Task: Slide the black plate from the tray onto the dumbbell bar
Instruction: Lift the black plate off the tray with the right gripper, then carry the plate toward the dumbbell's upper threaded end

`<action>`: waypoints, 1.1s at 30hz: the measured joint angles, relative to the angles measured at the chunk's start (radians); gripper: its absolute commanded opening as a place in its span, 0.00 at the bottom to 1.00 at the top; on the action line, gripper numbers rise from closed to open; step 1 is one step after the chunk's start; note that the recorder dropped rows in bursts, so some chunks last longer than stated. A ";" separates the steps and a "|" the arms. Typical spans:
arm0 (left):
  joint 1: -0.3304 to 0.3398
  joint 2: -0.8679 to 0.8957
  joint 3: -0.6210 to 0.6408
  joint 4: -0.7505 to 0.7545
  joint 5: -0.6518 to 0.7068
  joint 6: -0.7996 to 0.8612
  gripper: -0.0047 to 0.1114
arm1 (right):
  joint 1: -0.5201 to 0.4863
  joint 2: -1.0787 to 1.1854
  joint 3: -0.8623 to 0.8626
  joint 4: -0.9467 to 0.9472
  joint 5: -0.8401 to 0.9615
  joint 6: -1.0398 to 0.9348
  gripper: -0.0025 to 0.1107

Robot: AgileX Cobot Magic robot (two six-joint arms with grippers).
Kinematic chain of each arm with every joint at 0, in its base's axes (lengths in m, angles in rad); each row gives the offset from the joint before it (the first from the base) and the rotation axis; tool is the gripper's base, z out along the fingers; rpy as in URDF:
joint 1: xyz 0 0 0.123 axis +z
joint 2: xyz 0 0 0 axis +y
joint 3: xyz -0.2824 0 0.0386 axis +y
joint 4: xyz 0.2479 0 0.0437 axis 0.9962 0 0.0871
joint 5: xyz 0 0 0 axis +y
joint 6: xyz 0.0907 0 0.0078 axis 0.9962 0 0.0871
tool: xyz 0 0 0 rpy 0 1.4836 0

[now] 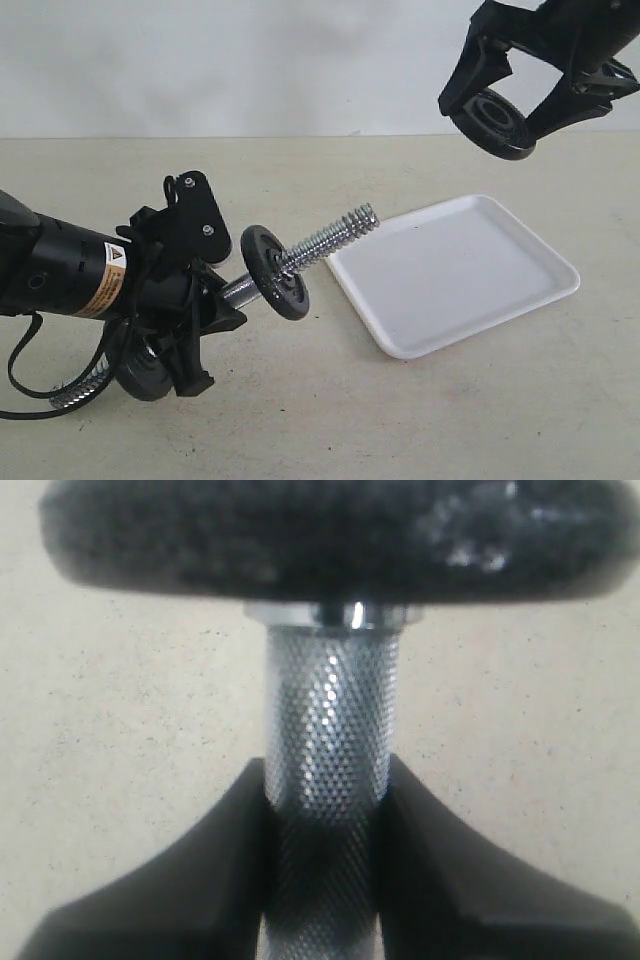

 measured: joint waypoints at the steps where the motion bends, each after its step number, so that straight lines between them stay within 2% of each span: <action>1: 0.000 0.000 0.002 0.003 -0.002 0.004 0.08 | 0.000 0.000 0.000 0.003 0.000 -0.002 0.02; 13: 0.000 0.000 0.004 0.003 -0.052 0.059 0.08 | 0.000 0.000 0.002 0.117 0.000 0.016 0.02; 17: 0.000 0.000 0.002 0.003 -0.056 0.063 0.08 | 0.000 0.000 0.049 0.136 -0.006 0.023 0.02; 22: 0.000 0.000 0.001 0.003 -0.056 0.065 0.08 | 0.000 0.006 0.125 0.143 -0.004 -0.022 0.02; 26: 0.000 0.000 0.001 0.003 -0.056 0.065 0.08 | 0.000 0.031 0.175 0.247 -0.006 -0.098 0.02; 33: 0.000 0.000 0.001 0.003 -0.056 0.065 0.08 | 0.000 0.064 0.181 0.309 -0.017 -0.136 0.02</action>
